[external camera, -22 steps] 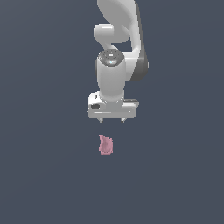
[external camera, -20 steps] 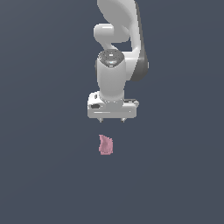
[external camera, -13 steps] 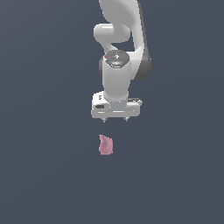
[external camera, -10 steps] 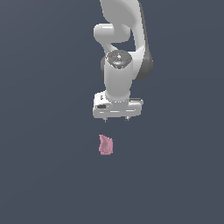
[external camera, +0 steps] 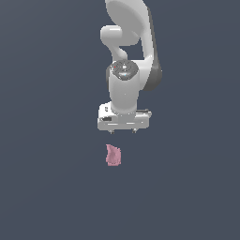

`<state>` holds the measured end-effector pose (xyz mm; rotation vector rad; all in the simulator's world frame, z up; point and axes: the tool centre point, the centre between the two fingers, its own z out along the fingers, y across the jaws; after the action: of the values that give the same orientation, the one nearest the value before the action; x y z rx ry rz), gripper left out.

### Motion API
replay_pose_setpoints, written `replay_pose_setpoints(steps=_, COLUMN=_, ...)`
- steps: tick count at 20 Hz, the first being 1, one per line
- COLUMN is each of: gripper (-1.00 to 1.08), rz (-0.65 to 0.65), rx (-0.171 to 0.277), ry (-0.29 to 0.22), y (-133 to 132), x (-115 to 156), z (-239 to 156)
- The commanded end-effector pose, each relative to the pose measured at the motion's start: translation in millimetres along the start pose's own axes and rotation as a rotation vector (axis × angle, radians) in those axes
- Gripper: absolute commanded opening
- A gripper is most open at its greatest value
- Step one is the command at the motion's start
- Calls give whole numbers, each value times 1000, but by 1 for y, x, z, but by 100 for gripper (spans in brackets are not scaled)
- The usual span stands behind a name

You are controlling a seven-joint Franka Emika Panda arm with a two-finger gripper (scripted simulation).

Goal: Pick up the object and move it to a goal position.

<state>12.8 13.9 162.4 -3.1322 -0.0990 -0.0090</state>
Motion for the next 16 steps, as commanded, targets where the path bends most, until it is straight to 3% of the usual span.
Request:
replay_pose_setpoints(steps=1, gripper=100, rz=2, rx=-1, ry=-1, y=6, x=7, z=7)
replay_pose_setpoints(steps=16, gripper=100, rz=16, rx=-7, ry=-6, y=45, x=47, z=59)
